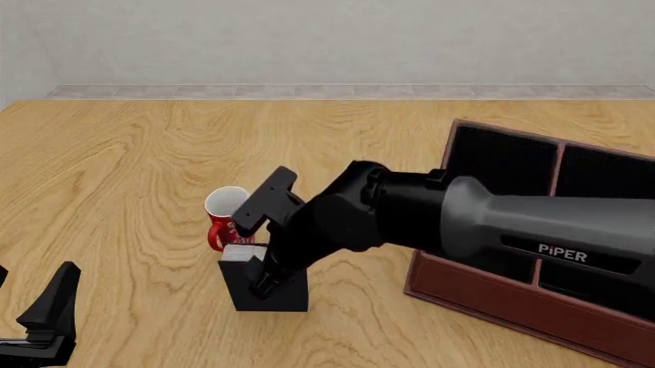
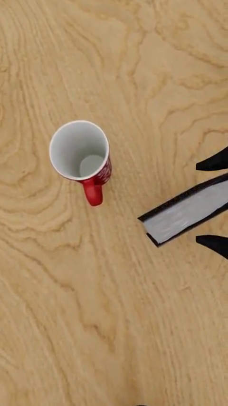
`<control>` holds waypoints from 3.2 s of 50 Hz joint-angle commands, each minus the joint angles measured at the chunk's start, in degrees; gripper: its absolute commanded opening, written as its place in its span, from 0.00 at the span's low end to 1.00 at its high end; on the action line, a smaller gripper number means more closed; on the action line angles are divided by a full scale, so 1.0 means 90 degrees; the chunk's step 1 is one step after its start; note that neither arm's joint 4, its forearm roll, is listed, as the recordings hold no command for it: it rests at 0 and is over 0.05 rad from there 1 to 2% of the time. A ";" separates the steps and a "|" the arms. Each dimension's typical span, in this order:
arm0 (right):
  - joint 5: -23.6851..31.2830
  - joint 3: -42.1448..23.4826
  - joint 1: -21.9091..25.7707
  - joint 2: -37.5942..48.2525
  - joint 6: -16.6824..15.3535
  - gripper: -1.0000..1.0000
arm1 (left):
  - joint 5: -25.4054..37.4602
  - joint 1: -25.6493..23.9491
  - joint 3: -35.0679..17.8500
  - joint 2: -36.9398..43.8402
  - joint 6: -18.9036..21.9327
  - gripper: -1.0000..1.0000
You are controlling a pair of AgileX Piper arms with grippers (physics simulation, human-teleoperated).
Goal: Pick up the book and place it in the left compartment of the caddy.
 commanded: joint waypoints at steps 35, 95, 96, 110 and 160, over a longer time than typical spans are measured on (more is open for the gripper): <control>-0.0919 0.0129 -0.0523 -0.0173 -0.0517 0.00 | 0.0000 0.0001 0.0000 0.0000 0.0000 1.00; 0.0783 -0.1089 -0.1633 -0.1384 0.1122 0.00 | 0.0000 0.0000 0.0000 0.0000 0.0000 1.00; 0.0824 -0.1099 -0.1735 -0.1489 0.1091 0.00 | 0.0000 0.0000 0.0000 0.0000 0.0000 1.00; 0.1331 -0.1370 -0.2228 -0.2097 0.1469 0.00 | 0.0000 -0.0001 0.0000 0.0000 0.0001 1.00; 0.2089 -0.1814 -0.4546 -0.3241 0.1659 0.00 | 0.0000 0.0001 0.0000 0.0001 0.0000 1.00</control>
